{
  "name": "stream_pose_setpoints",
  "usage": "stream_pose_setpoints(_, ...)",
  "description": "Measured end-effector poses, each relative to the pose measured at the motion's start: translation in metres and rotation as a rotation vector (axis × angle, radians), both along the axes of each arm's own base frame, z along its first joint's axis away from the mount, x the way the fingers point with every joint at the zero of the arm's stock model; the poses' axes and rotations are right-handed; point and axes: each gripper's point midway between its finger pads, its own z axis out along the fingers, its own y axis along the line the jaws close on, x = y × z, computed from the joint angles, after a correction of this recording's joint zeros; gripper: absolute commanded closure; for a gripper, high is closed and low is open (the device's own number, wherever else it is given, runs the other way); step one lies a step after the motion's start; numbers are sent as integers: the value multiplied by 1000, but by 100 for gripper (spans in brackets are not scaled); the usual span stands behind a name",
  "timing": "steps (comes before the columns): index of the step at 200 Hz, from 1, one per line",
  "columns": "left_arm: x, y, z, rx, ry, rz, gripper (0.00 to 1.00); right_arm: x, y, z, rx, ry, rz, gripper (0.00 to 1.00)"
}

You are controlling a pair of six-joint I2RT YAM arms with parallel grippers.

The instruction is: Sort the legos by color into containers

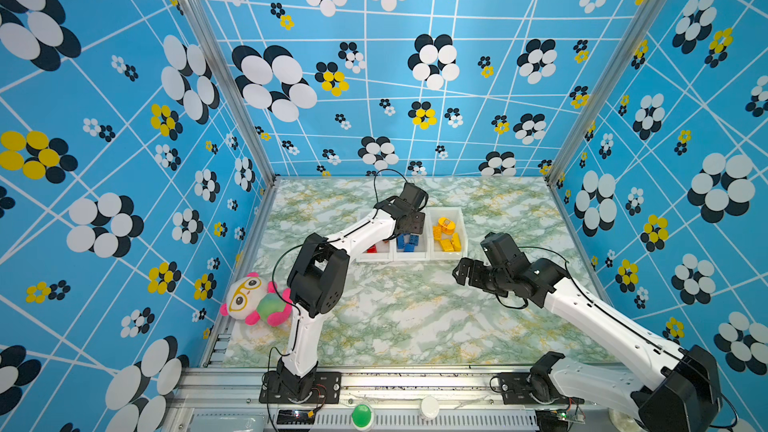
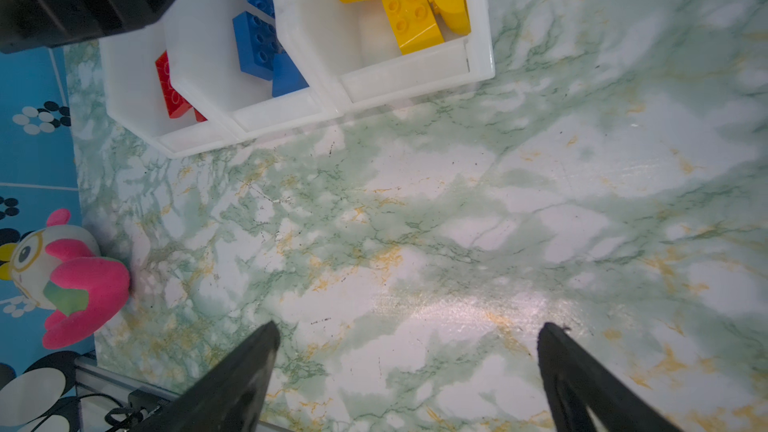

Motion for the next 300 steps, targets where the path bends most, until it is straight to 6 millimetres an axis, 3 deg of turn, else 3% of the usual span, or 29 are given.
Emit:
stream_pose_setpoints(42,-22,9,32,-62,-51,0,18,6,-5,1,-24,-11,3,1)
stream_pose_setpoints(102,-60,36,48,-86,-75,1,12,21,-10,10,-74,-59,33,1)
stream_pose_setpoints(159,-101,77,64,-93,-134,31,4,36,-27,12,-157,-92,48,1)
stream_pose_setpoints(247,-128,158,44,-50,-170,154,1,62,-60,7,-286,-133,57,1)
stream_pose_setpoints(300,-125,206,37,-47,-257,254,1,95,-91,5,-373,-223,1,1)
